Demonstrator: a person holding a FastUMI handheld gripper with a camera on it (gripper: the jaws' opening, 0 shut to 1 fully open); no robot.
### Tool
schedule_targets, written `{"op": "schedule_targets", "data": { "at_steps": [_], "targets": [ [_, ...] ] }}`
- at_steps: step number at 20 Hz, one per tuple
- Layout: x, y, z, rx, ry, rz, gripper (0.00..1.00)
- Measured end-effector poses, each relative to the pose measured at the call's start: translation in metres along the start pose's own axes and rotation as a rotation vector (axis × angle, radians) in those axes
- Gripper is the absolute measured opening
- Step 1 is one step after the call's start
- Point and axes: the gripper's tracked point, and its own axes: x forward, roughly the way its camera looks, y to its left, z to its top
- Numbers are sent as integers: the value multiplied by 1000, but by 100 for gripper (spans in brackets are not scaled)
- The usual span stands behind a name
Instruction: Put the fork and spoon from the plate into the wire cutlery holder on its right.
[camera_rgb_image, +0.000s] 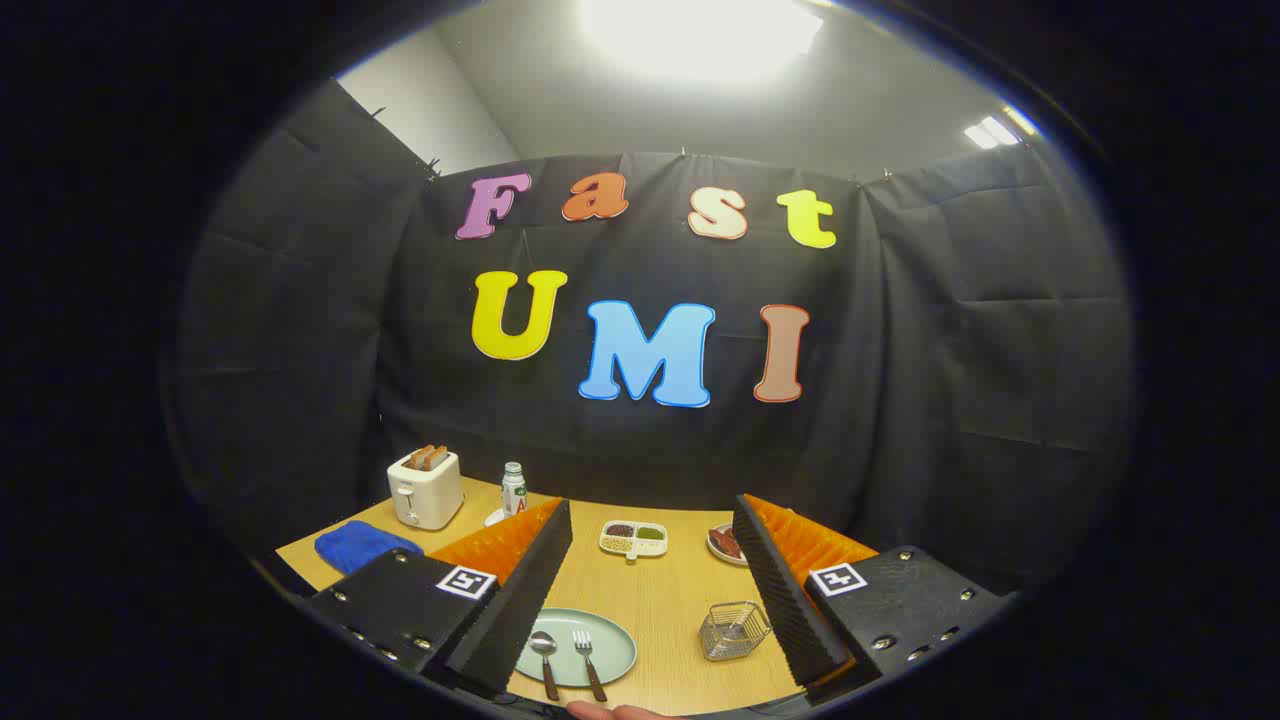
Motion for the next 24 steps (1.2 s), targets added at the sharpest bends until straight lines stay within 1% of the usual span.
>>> {"op": "schedule_targets", "data": {
  "at_steps": [7,12,15,20,22,24],
  "targets": [
    [3,-6,-9,29,31,-11,98],
    [5,-16,-11,45,41,-39,98],
    [10,-21,-19,53,62,-47,98],
    [14,-15,-52,13,146,54,99],
    [16,-14,-61,3,165,81,98],
    [16,-6,-79,-17,203,116,98]
  ]
}}
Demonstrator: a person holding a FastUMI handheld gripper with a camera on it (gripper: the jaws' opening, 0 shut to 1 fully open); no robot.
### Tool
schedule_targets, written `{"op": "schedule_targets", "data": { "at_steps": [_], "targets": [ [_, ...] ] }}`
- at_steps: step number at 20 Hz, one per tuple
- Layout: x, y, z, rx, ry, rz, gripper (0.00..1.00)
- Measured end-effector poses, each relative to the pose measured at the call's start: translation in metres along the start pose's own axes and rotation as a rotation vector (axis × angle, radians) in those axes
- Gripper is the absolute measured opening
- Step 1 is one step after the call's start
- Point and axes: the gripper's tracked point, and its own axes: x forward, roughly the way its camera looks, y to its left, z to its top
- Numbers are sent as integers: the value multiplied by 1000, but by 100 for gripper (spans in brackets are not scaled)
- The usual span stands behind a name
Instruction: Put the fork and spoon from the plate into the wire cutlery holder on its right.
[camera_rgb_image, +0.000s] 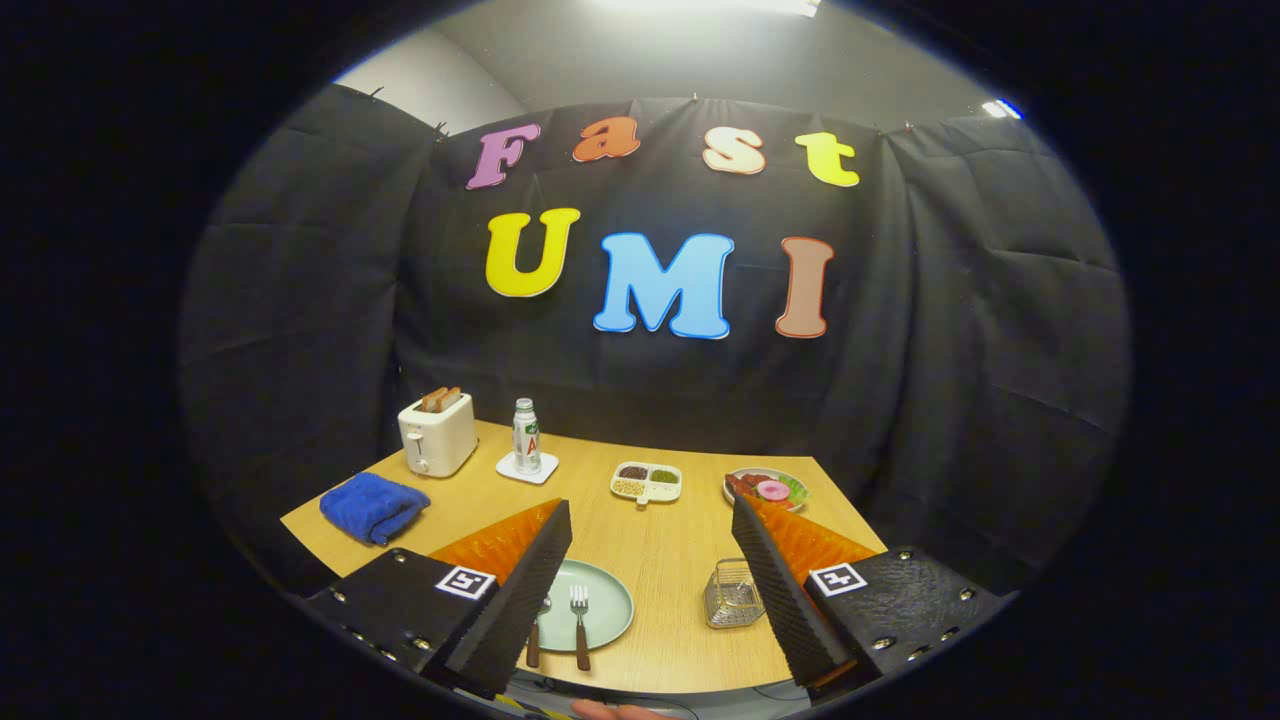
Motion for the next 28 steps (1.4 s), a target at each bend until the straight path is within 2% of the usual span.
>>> {"op": "schedule_targets", "data": {
  "at_steps": [5,10,20,27,28],
  "targets": [
    [11,20,-57,31,173,125,99],
    [23,21,-95,70,300,125,99],
    [36,35,-194,-46,591,167,99],
    [42,34,-230,-93,720,151,99],
    [43,36,-234,-84,740,161,95]
  ]
}}
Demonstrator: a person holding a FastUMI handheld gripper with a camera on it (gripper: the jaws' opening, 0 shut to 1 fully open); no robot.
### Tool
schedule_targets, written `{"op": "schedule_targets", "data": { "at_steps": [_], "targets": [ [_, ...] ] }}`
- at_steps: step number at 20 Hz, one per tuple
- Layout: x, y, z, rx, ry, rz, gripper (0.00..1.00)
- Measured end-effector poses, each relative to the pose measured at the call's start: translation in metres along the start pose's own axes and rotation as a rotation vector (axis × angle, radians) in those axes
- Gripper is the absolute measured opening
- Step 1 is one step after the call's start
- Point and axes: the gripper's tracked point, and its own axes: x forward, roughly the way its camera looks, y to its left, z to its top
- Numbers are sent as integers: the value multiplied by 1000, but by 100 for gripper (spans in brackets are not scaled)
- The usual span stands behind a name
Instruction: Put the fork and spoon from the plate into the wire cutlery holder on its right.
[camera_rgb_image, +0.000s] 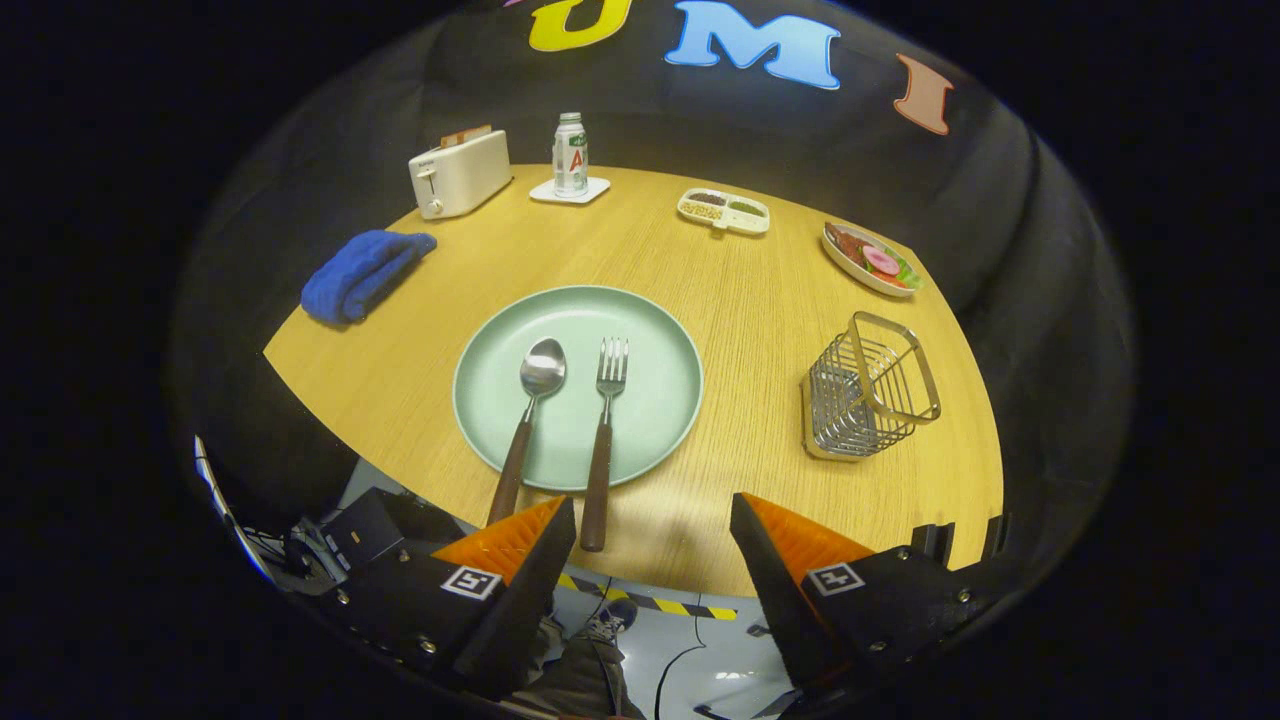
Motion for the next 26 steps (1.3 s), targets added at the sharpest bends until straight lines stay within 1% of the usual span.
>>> {"op": "schedule_targets", "data": {
  "at_steps": [3,4,5,7,9,10,11,12,13,14,15,17,18,19,22,26],
  "targets": [
    [11,8,-5,-9,45,15,93],
    [16,7,-7,-26,60,4,93],
    [17,9,-4,-45,66,0,89],
    [25,14,-2,-85,79,2,77],
    [31,18,-6,-85,133,13,51],
    [31,24,-9,-63,164,43,38],
    [31,28,-5,-46,162,61,37],
    [38,28,-2,-51,159,55,37],
    [29,19,1,-51,163,38,37],
    [33,21,-4,-48,196,40,11],
    [34,22,-3,-44,212,55,11],
    [31,15,2,-54,215,40,11],
    [23,9,6,-53,208,14,7],
    [27,5,3,-78,222,14,3],
    [20,3,5,-74,242,61,3],
    [-3,-12,14,-103,278,93,3]
  ]
}}
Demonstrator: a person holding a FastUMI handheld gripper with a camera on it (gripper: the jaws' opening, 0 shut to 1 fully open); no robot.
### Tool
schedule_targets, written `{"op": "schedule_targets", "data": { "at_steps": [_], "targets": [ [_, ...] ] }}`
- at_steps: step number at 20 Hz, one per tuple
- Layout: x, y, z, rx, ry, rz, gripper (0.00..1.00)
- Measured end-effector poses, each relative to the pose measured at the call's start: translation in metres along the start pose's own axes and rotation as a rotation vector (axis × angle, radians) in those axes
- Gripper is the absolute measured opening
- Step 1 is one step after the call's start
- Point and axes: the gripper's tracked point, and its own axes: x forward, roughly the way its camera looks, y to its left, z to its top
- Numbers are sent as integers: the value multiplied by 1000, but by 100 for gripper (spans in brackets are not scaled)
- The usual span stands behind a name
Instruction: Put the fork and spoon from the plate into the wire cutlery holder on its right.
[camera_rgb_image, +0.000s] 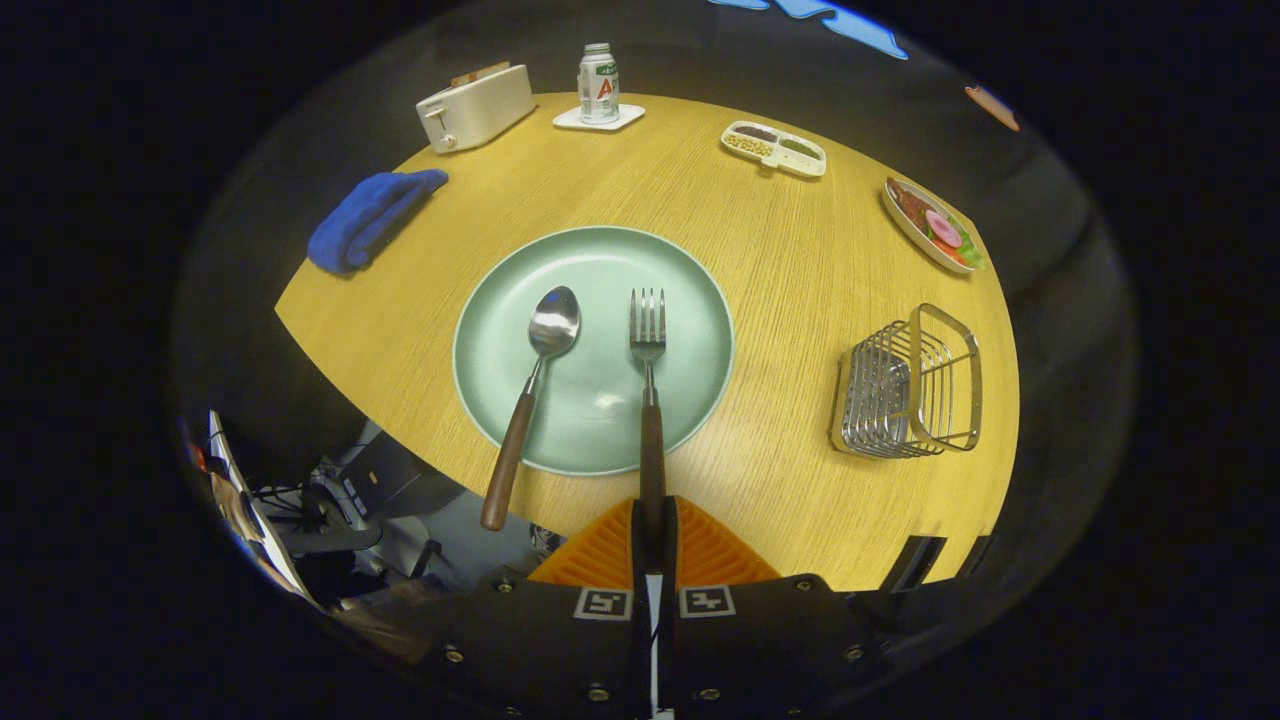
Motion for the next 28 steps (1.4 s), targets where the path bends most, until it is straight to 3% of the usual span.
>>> {"op": "schedule_targets", "data": {
  "at_steps": [8,15,20,28],
  "targets": [
    [-101,-58,-15,-131,83,32,3],
    [-164,-114,-1,-39,11,-8,3],
    [-167,-145,-12,-11,80,-26,3],
    [-132,-169,-21,16,235,-32,3]
  ]
}}
